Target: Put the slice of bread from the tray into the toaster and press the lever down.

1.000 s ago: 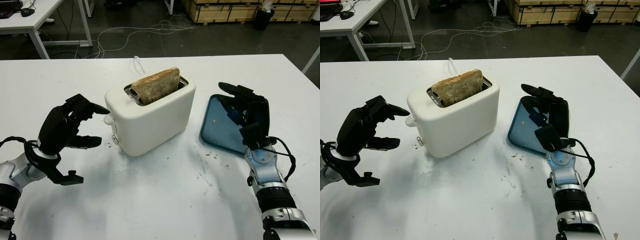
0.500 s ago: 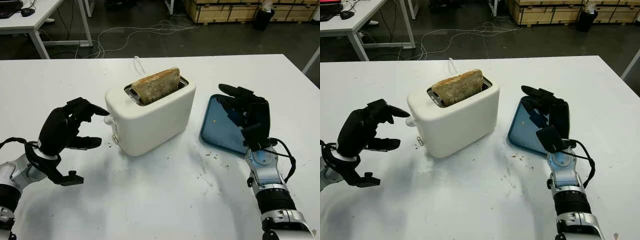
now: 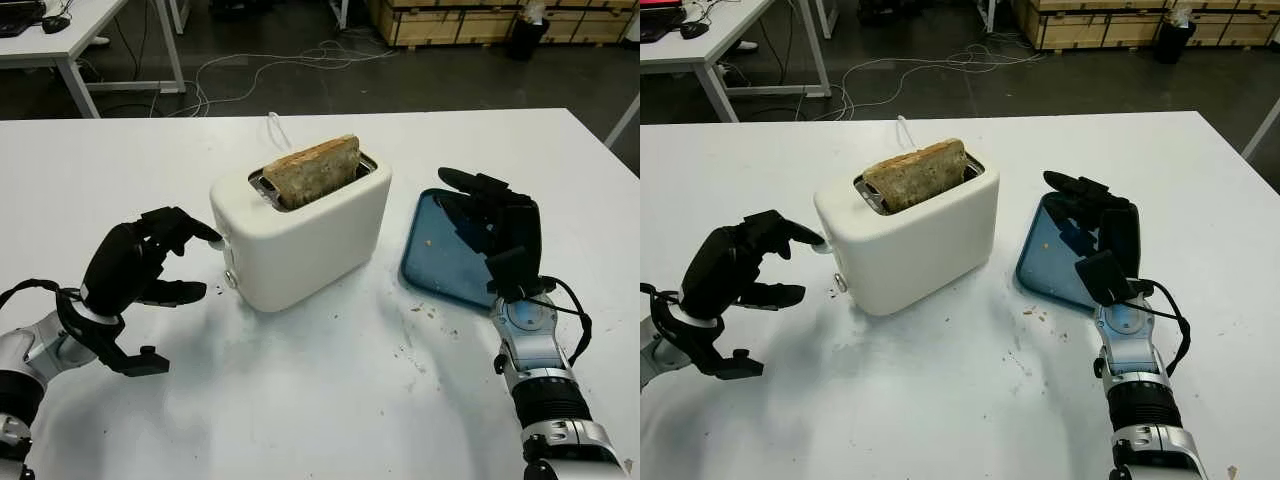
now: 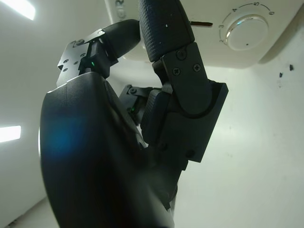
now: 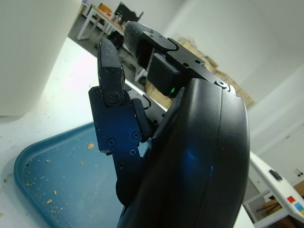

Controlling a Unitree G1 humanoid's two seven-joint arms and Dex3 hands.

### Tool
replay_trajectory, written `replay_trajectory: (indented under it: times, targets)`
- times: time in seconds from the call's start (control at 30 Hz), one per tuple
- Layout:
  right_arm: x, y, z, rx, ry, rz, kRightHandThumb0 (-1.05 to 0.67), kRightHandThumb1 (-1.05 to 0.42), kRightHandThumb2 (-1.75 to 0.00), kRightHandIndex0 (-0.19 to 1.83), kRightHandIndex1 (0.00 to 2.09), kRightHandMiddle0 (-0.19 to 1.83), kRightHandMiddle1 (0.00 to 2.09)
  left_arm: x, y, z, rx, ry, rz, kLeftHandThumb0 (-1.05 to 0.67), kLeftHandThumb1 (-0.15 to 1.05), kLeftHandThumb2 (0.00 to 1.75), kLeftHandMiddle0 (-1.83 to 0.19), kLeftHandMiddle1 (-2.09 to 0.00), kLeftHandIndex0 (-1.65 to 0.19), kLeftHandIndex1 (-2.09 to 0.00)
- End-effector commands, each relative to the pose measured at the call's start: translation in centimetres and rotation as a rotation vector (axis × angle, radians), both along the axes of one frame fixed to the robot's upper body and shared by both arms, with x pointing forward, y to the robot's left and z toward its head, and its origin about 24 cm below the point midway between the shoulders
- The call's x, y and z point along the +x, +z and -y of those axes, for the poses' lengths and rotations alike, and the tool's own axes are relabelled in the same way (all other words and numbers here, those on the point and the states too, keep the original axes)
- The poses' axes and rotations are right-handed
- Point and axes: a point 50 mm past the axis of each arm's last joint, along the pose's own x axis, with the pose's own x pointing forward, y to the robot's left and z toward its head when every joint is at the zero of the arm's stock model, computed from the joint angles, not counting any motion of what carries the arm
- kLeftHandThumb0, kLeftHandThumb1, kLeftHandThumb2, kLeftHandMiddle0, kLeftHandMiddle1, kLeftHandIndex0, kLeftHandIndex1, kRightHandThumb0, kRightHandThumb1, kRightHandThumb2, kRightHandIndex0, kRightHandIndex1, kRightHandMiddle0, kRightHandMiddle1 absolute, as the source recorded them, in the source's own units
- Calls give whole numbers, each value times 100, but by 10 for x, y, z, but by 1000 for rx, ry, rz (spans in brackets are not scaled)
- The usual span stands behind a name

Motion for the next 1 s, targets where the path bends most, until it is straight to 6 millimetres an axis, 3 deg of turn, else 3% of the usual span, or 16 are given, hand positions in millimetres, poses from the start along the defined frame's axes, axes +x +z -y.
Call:
replay_trajectory:
  times: [0.0, 0.97]
  targets:
    - [-1, 3, 0, 22, 0, 19, -42, -92, -15, 109, 2, 96, 0, 3, 1, 3, -2, -8, -3, -98, 92, 78, -67, -175, -10, -141]
    - [-9, 10, 0, 26, 49, 78, -42, -92, -16, 106, 0, 93, 0, 5, -10, 10, 56, -28, -61, -102, 92, 84, -80, -175, -15, -152]
